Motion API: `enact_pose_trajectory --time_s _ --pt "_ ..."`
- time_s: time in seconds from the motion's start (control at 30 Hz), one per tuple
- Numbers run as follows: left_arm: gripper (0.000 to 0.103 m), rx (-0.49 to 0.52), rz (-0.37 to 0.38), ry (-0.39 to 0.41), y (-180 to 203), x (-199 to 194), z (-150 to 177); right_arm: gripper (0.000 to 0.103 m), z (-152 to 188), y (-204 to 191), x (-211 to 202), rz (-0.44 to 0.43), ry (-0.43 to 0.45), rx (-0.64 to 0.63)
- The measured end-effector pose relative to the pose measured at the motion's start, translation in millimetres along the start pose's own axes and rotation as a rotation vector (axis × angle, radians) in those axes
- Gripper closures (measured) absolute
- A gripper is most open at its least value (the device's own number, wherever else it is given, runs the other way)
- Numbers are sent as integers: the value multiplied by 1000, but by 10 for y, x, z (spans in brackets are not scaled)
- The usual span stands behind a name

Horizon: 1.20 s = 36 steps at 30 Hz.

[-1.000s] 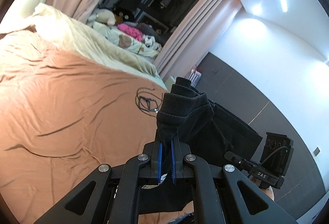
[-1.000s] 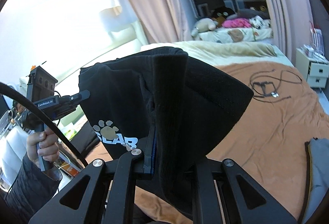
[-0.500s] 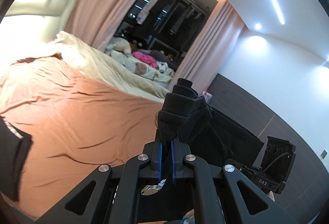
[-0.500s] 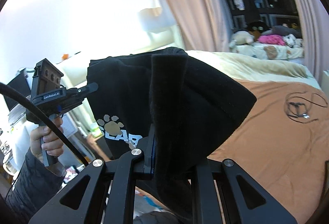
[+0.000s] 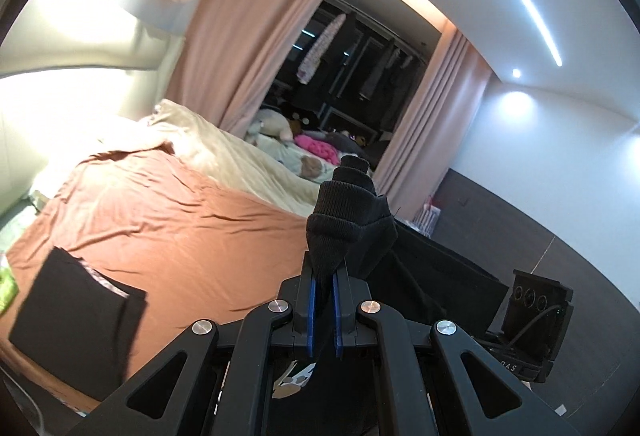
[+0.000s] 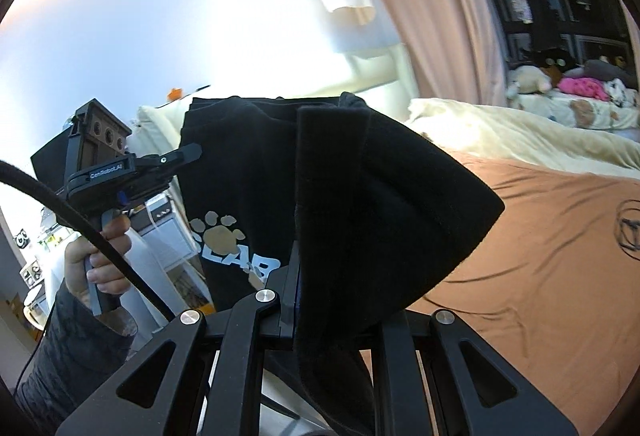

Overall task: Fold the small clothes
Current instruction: 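Lift the folded black shirt off the bed with both grippers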

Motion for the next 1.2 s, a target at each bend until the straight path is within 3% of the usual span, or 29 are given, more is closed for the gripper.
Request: enact_pose_trajectory --time_s 0.03,0.53,0.83,1.2 --pt "97 15 -13 4 -92 -84 -23 95 -13 -14 52 1 -1 -6" --pt "97 36 -172 21 -1435 -535 -310 95 -104 0 1319 -78 6 -62" --pt "97 -34 -207 46 -2229 -706 -300 95 55 -100 1880 -146 -45 -99" --pt "97 -122 -313 71 -2974 -914 -206 95 112 -207 2413 -184 -116 -104"
Point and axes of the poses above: each gripper's, at about its wrist camera, not at the fingertips, and x roughly the way its jaws point, y to its right, z to its underside, the point moved 8 cm from there along x, roughly the way its jaws point, and after that the axes turned 5 degrees about -y, right-handed, at the moved point
